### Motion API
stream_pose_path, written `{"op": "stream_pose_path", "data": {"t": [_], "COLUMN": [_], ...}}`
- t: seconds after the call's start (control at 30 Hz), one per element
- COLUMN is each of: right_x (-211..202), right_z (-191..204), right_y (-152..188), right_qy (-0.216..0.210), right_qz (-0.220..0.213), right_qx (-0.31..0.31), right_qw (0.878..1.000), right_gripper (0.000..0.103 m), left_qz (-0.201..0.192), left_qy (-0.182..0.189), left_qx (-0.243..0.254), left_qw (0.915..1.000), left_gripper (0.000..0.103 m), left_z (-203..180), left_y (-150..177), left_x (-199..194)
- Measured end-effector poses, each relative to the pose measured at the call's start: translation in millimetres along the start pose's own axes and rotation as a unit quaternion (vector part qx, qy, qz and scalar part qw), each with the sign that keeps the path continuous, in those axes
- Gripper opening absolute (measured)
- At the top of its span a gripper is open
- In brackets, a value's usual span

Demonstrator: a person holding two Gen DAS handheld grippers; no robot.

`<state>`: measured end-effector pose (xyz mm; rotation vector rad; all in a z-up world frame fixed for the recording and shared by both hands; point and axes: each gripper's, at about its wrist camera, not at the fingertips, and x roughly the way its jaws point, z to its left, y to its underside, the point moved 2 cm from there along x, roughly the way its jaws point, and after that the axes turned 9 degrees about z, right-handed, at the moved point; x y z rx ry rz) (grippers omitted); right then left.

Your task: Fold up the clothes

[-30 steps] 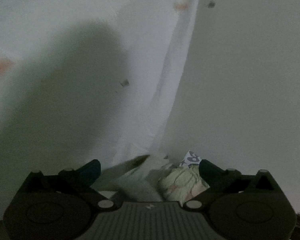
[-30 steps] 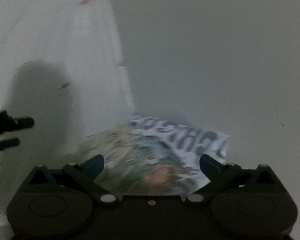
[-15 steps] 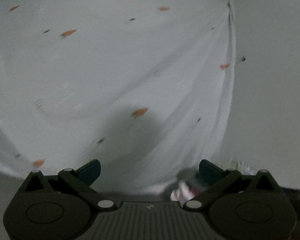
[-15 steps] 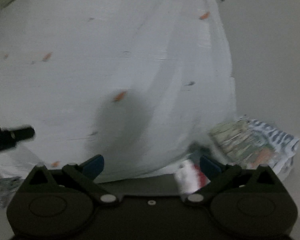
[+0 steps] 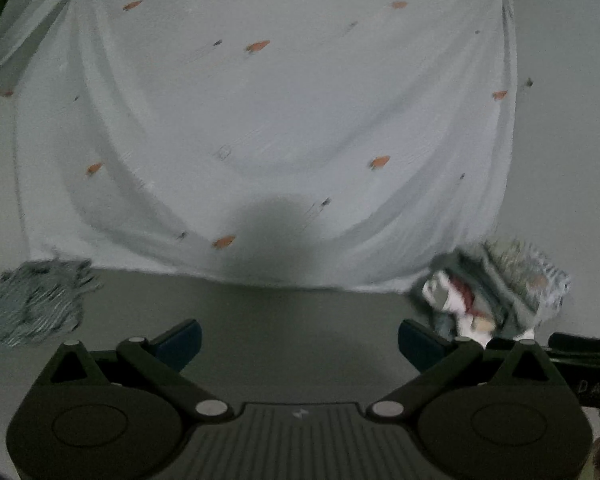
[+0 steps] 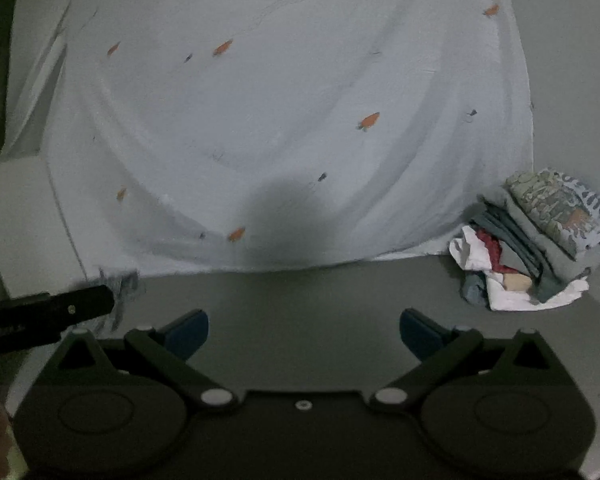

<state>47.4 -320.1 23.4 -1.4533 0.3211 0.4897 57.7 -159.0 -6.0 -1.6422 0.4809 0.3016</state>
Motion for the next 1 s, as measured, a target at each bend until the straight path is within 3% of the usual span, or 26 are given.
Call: {"op": "stream_pose_path", "data": {"t": [0.43,0.67,1.0], "right_x": [-36,-48,-56], "right_z": [58,72,77], "right_y": [68,84,91], "right_qy": [0.023,0.032,0.032], "right_qz": [0.089,0.100,0.100], "right_qx": [0.002,-0.003,-0.011], "right_qw": [0.996,0.994,0.994], "right_gripper": [0.103,0.103,0.103], "left_qz": [0.071,0.091,0.087], "left_qy": [-0.006,0.000,0.003], "left_qx": [0.001,-0.006,-0.009], "left_qw": [0.9975,0.9958,0.9962], "left_gripper": [0.103,0.103,0.103], "left_z": [52,62,67], "left_y": [55,73,74], "left_x": [-56,-66,-77]}}
